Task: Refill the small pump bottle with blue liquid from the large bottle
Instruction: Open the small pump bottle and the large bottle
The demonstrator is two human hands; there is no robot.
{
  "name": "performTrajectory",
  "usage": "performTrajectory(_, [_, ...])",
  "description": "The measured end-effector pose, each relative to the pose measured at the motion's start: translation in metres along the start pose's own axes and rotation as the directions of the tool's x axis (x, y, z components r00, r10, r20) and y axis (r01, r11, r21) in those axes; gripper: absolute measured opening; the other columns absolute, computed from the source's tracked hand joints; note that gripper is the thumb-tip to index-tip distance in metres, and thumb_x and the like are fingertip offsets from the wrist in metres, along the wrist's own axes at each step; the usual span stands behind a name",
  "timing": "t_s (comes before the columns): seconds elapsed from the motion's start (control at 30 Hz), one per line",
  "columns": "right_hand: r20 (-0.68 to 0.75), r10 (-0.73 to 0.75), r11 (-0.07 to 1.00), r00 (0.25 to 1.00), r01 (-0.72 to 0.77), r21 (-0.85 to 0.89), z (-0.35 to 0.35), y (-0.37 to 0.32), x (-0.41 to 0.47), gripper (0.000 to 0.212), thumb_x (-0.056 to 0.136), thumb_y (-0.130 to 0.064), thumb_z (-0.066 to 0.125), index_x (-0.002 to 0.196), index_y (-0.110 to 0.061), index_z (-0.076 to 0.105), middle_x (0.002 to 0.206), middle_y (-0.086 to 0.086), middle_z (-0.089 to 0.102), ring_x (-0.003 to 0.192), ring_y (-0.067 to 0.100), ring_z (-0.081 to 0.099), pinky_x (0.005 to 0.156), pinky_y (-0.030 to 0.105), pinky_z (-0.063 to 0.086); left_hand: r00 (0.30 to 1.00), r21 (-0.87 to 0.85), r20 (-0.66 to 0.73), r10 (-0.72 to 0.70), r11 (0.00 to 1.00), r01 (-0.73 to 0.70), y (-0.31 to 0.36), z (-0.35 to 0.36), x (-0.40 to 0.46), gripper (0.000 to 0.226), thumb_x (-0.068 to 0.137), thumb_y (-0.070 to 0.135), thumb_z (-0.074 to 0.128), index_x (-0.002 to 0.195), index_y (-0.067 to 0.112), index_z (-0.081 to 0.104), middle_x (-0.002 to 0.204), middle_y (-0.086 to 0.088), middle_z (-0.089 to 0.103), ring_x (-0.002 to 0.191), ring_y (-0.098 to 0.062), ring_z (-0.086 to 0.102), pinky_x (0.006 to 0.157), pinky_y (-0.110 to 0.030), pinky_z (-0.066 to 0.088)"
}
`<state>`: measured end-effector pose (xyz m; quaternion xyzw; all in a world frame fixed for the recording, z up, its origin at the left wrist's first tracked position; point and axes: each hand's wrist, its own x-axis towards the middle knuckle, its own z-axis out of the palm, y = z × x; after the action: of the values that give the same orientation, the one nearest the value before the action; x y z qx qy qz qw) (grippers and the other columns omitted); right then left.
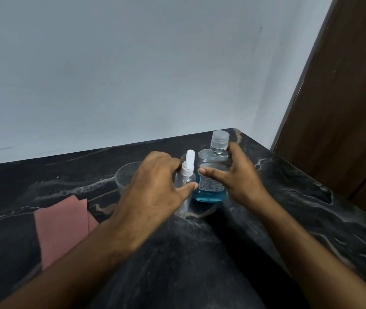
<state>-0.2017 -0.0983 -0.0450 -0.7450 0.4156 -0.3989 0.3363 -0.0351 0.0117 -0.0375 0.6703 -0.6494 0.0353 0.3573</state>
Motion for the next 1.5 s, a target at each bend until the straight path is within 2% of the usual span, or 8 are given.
performTrajectory(0.23, [0.002,-0.004,0.999,1.000,0.004,0.031,-0.019,-0.020,-0.044,0.064,0.072,-0.023,0.087,0.125,-0.015,0.054,0.118,-0.003,0.070,0.108,0.011,0.067,0.095,0.041,0.057,0.992,-0.187,0.028,-0.119,0.975,0.123,0.011,-0.026,-0.035,0.019,0.076,0.034,0.084,0.087,0.031,0.069,0.082,0.014,0.066,0.079,-0.004,0.063,0.067,-0.017,0.047])
performTrajectory(0.73, [0.016,-0.008,1.000,1.000,0.008,0.015,-0.015,-0.033,-0.127,0.059,0.070,-0.032,0.086,0.116,-0.030,0.051,0.123,-0.008,0.065,0.106,0.004,0.065,0.088,0.022,0.056,0.976,-0.478,0.037,-0.213,0.854,0.205,0.010,-0.013,-0.097,0.036,0.076,0.023,0.081,0.110,0.027,0.071,0.097,0.007,0.073,0.089,-0.016,0.072,0.082,-0.042,0.062])
performTrajectory(0.9, [0.024,-0.003,1.000,1.000,0.002,0.025,-0.016,-0.039,-0.131,0.062,0.061,-0.046,0.080,0.114,-0.035,0.049,0.118,-0.014,0.064,0.099,-0.005,0.064,0.077,0.011,0.054,0.975,-0.427,-0.004,-0.222,0.882,0.199,0.010,-0.014,-0.098,0.031,0.074,0.028,0.081,0.102,0.029,0.070,0.089,0.011,0.072,0.083,-0.008,0.071,0.076,-0.038,0.062])
performTrajectory(1.0, [0.024,0.009,1.000,1.000,-0.010,0.029,-0.017,-0.039,-0.132,0.065,0.064,-0.036,0.086,0.118,-0.032,0.050,0.113,-0.017,0.064,0.098,-0.006,0.064,0.082,0.015,0.056,0.970,-0.403,-0.031,-0.241,0.891,0.209,0.007,-0.015,-0.096,0.029,0.074,0.026,0.083,0.100,0.030,0.071,0.086,0.012,0.072,0.081,-0.009,0.071,0.072,-0.033,0.061])
performTrajectory(1.13, [0.110,0.042,0.999,0.993,-0.045,0.025,-0.028,-0.041,-0.134,0.101,0.061,-0.025,0.093,0.146,-0.025,0.038,0.136,-0.005,0.055,0.111,0.002,0.061,0.098,0.021,0.053,0.968,-0.380,-0.011,-0.249,0.897,0.226,0.000,-0.014,-0.098,0.039,0.075,0.024,0.084,0.112,0.027,0.074,0.088,0.020,0.073,0.085,0.002,0.071,0.075,-0.016,0.057])
performTrajectory(1.23, [0.153,0.041,0.998,0.987,-0.033,-0.059,-0.048,-0.055,-0.133,0.115,0.062,-0.038,0.090,0.155,-0.032,0.023,0.142,-0.004,0.044,0.115,0.002,0.052,0.081,0.006,0.048,0.965,-0.419,0.031,-0.262,0.873,0.250,-0.004,-0.013,-0.100,0.055,0.073,0.020,0.088,0.125,0.025,0.070,0.086,0.034,0.071,0.087,0.015,0.067,0.076,-0.002,0.049])
performTrajectory(1.4, [-0.038,-0.112,0.971,0.993,0.101,-0.218,-0.073,-0.087,-0.117,0.074,0.076,-0.058,0.072,0.138,-0.023,0.055,0.116,-0.006,0.058,0.101,0.008,0.058,0.083,0.025,0.054,0.955,-0.459,0.090,-0.283,0.839,0.292,-0.006,-0.011,-0.105,0.083,0.067,0.026,0.093,0.141,0.021,0.057,0.120,0.014,0.071,0.109,0.002,0.066,0.092,-0.012,0.050])
performTrajectory(1.5, [-0.037,-0.168,0.936,0.985,0.147,-0.321,-0.072,-0.100,-0.105,0.054,0.084,-0.055,0.071,0.122,-0.017,0.068,0.098,-0.006,0.064,0.088,0.008,0.060,0.077,0.031,0.056,0.943,-0.482,0.065,-0.326,0.817,0.316,0.001,-0.017,-0.115,0.108,0.060,0.038,0.095,0.153,0.029,0.041,0.144,0.005,0.057,0.128,-0.012,0.057,0.108,-0.034,0.049])
